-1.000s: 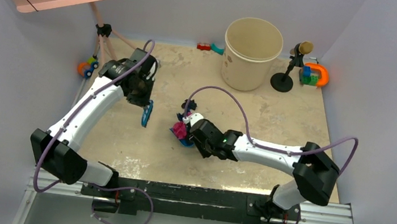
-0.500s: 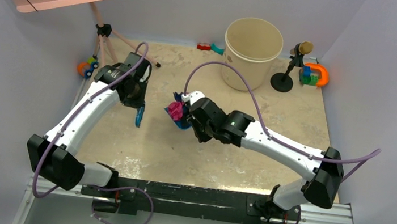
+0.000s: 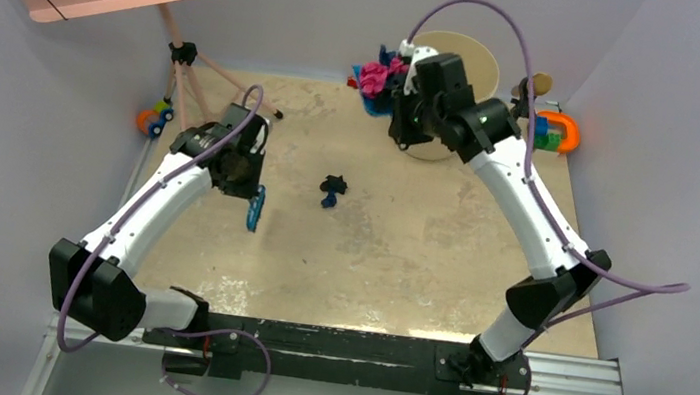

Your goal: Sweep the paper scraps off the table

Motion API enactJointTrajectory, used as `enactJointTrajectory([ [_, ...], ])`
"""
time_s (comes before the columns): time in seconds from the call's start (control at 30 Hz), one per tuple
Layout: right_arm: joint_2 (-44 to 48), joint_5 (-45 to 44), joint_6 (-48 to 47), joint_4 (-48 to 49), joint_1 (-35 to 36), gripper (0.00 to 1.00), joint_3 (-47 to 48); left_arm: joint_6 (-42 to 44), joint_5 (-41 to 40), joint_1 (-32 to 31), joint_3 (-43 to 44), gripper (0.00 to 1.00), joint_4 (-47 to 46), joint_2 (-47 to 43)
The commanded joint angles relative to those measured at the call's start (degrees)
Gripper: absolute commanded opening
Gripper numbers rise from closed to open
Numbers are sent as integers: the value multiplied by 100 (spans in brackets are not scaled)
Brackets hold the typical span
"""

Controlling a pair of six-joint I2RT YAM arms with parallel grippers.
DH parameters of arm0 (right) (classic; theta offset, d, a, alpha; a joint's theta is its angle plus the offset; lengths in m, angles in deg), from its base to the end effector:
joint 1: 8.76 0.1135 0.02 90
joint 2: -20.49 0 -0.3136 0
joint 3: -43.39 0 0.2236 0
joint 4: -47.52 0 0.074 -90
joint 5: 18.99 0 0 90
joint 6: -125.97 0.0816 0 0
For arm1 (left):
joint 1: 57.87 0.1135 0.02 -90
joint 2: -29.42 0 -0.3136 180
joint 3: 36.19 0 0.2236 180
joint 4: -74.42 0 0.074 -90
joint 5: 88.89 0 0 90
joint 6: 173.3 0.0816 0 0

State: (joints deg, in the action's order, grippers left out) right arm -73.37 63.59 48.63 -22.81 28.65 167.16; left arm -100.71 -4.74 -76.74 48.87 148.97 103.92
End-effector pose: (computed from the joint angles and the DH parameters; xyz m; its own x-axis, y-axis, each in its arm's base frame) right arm 0.2867 0.2060 0.4374 -0.6174 -0.1986 -0.7612 -0.3987 0.9131 0.0852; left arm 0.2147 -0.0646 0.3172 -0.8951 -0.0086 -0.4458 0.0122 0.9990 -0.0438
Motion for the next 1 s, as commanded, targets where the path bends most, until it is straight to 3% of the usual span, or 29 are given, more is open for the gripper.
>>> enactJointTrajectory([
  [0.0,-590,671,-149,-458,-706,0,1390,29,299,27,-129,0,-379,-115],
  [0.13,-1286,1542,275,-448,-1479,0,2411,78,409,16,-237,0,-464,-115],
  [0.23,-1488,2284,769,16,-2005,0,2499,104,458,16,-242,0,-473,-102],
  [0.4,-1298,3501,1962,1760,-2587,0,1378,115,558,19,-300,0,-507,-113],
  [0.57,-551,4733,4187,4988,-2957,0,-1026,124,706,15,-320,0,-531,-130],
  [0.77,-452,4859,5077,6197,-2984,0,-1688,133,828,15,-322,0,-541,-100],
  [0.97,-517,4957,5429,6591,-3030,0,-1647,154,874,15,-357,0,-546,-106],
])
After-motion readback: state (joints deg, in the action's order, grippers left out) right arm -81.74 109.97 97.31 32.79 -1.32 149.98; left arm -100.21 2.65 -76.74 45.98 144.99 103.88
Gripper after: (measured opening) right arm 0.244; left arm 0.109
